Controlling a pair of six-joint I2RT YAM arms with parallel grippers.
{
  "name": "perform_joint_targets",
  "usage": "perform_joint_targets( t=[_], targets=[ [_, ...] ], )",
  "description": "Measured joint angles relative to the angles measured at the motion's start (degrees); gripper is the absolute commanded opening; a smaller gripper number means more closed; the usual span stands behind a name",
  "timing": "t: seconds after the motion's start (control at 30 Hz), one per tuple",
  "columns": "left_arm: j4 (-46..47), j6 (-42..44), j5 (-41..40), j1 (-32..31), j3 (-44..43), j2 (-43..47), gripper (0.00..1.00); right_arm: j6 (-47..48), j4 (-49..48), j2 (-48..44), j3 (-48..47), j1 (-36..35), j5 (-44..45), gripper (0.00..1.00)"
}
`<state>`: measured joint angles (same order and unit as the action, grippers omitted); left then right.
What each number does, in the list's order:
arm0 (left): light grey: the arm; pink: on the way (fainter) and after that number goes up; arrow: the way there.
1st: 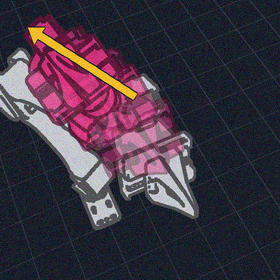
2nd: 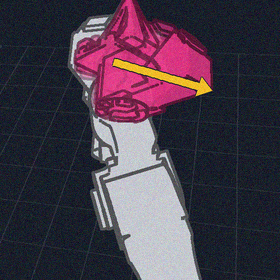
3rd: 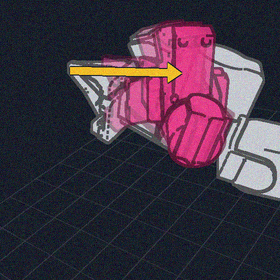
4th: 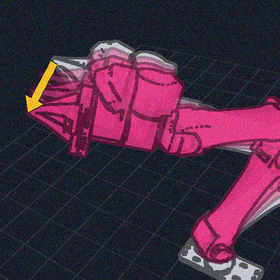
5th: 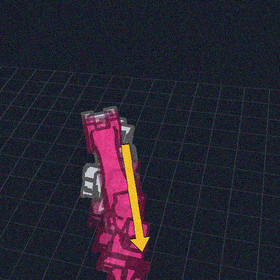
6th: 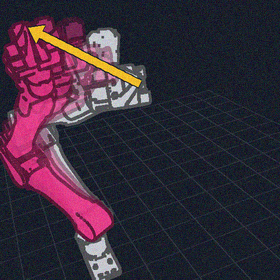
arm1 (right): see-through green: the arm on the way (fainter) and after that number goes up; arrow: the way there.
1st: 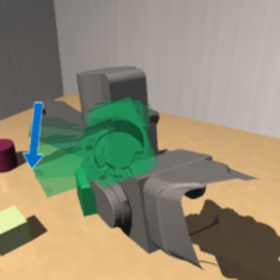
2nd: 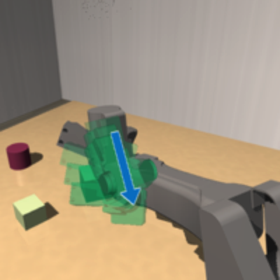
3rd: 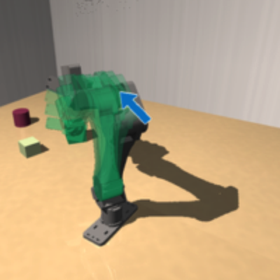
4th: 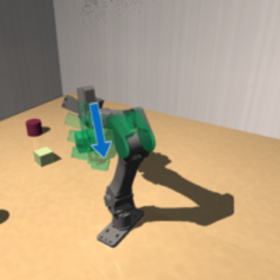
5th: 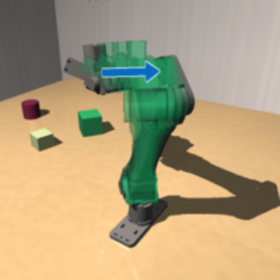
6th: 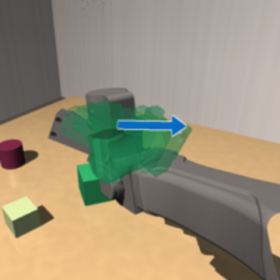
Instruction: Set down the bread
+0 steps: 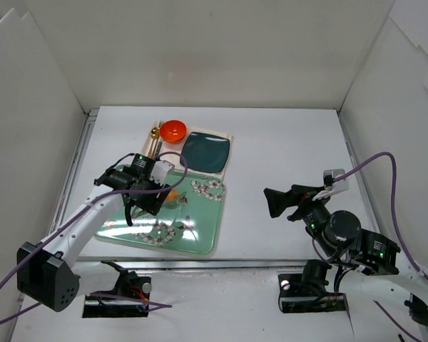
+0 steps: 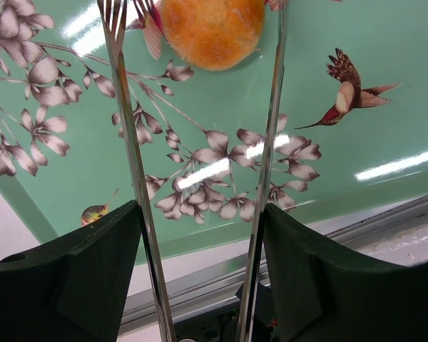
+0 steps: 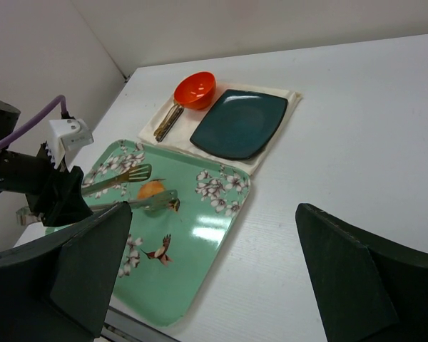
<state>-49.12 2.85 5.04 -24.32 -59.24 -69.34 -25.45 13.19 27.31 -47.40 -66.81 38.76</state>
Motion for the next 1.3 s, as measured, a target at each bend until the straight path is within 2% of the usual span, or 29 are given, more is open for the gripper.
perform_joint_targets(
  t=[0.13, 0.17, 0.37, 0.73, 0.97, 1.3],
  targets=[
    [0.0, 0.0, 0.4, 0.0, 0.0, -0.7, 0.54, 0.0, 0.2, -0.2, 0.0, 0.0, 0.0, 0.98],
    [0.0, 0.0, 0.6, 0.0, 0.0, -0.7, 0.50, 0.0, 0.3, -0.2, 0.0, 0.0, 0.0, 0.98],
    [0.0, 0.1, 1.2, 0.0, 0.0, 0.0, 0.42, 0.0, 0.4, -0.2, 0.0, 0.0, 0.0, 0.98],
    [-2.6, -0.5, 0.6, 0.0, -5.4, 2.0, 0.41, 0.0, 0.4, -0.2, 0.0, 0.0, 0.0, 0.98],
    [-4.3, -0.8, 0.2, -0.3, -22.3, -5.6, 0.41, 0.0, 0.4, -0.2, 0.0, 0.0, 0.1, 0.98],
    [-4.3, -0.9, -1.0, -3.6, -49.0, -30.9, 0.40, 0.0, 0.4, 0.0, 0.0, 0.0, 0.8, 0.98]
  ],
)
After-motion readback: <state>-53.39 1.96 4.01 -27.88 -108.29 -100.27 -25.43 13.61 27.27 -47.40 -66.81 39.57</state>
